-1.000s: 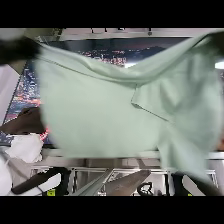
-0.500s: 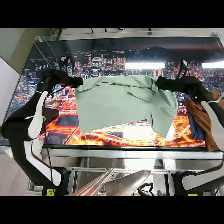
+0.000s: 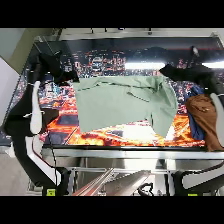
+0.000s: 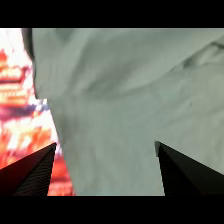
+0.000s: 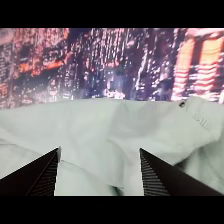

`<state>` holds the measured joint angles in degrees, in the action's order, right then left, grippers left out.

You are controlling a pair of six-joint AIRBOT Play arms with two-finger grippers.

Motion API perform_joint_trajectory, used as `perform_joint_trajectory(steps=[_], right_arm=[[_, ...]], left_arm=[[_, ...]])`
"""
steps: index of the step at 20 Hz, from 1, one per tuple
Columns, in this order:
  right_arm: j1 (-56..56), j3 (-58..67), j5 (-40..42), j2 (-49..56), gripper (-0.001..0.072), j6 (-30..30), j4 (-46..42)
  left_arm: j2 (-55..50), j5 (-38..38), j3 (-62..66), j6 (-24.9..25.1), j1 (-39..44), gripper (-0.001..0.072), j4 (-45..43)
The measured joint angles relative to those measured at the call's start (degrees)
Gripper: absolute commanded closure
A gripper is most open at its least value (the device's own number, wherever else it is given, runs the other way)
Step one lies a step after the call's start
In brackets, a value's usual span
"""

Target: Fold the shirts.

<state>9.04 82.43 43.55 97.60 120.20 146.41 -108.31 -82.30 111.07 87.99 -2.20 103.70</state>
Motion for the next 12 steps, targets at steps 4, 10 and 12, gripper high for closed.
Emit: perform_joint_trajectory(steps=[4, 10, 12], right_arm=[[7.93, -0.15, 7.45, -4.02, 0.0162, -1.09, -1.49], [13.27, -1.84, 13.97, -5.44, 0.0162, -1.46, -2.43], [13.66, -2.01, 14.67, -5.55, 0.0162, -1.49, -2.60]], left_arm=[[16.04, -3.08, -23.45, -2.56, -1.49, 0.0022, -1.49], [31.87, 13.75, -61.42, -0.66, -1.66, 0.0116, 12.41], [32.94, 17.27, -67.19, 0.22, -1.20, 0.0116, 15.34]])
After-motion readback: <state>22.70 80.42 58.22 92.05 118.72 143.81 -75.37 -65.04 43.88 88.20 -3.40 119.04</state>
